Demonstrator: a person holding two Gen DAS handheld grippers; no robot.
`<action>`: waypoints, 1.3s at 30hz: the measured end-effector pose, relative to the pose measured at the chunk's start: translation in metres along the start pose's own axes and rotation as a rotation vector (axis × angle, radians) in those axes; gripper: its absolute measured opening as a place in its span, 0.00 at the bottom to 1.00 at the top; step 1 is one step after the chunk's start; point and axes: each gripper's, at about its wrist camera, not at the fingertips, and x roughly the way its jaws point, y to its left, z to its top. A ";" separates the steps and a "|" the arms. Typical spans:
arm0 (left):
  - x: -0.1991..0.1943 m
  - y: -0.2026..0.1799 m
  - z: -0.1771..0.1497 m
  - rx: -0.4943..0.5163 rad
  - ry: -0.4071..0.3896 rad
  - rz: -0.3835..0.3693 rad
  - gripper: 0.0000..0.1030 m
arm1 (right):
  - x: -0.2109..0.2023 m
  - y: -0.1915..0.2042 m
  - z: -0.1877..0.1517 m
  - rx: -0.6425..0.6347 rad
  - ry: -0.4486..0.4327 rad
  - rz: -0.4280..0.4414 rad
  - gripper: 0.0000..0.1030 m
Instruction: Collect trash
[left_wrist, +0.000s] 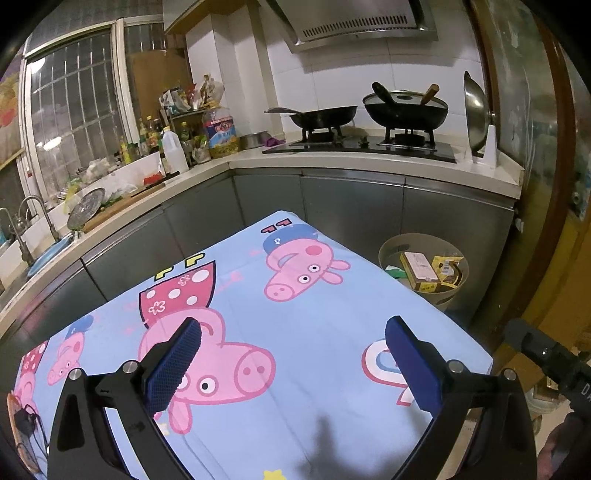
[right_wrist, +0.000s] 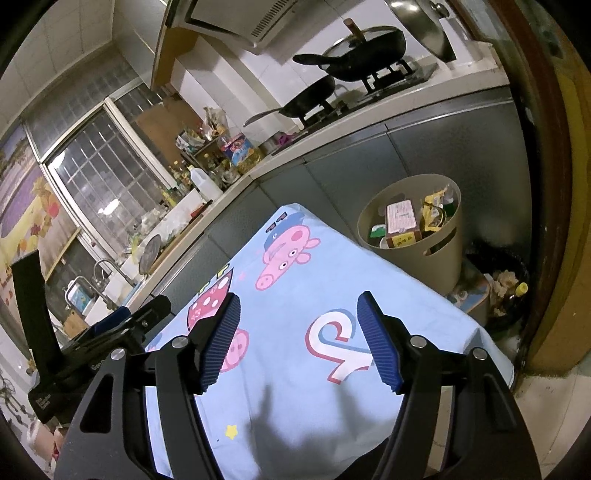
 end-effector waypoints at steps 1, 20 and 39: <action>-0.001 0.000 0.001 0.001 -0.001 -0.002 0.97 | -0.001 0.001 0.000 -0.006 -0.004 0.000 0.64; -0.017 0.001 0.003 -0.019 -0.047 -0.040 0.96 | -0.014 0.014 0.002 -0.049 -0.055 -0.003 0.66; -0.026 -0.001 0.004 -0.017 -0.082 -0.030 0.96 | -0.014 0.016 0.002 -0.050 -0.057 -0.002 0.67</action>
